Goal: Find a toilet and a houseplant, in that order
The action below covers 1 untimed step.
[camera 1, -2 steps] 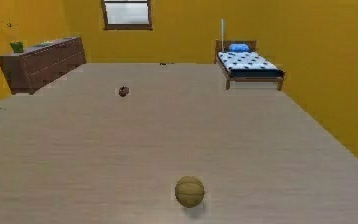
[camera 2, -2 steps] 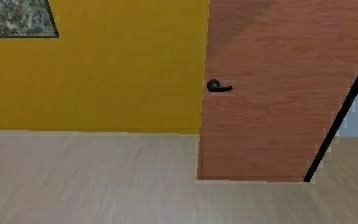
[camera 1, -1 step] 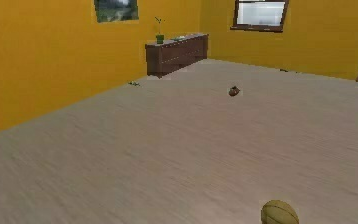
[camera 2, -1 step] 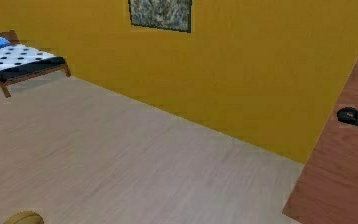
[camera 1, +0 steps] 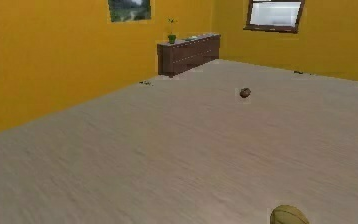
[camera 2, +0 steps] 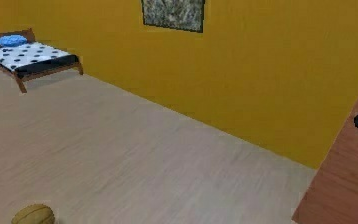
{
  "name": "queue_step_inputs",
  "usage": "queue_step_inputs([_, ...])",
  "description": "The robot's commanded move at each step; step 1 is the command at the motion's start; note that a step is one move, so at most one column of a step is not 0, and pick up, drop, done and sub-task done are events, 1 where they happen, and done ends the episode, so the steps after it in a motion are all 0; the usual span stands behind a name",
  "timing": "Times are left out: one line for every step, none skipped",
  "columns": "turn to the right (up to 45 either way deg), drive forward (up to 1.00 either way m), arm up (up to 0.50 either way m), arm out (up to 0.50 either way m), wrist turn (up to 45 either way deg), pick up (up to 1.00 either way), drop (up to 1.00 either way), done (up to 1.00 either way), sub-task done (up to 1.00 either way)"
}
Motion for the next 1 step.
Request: queue_step_inputs([0.0, 1.00, 0.00, 0.00, 0.0, 0.00, 0.00, 0.00, 0.00])
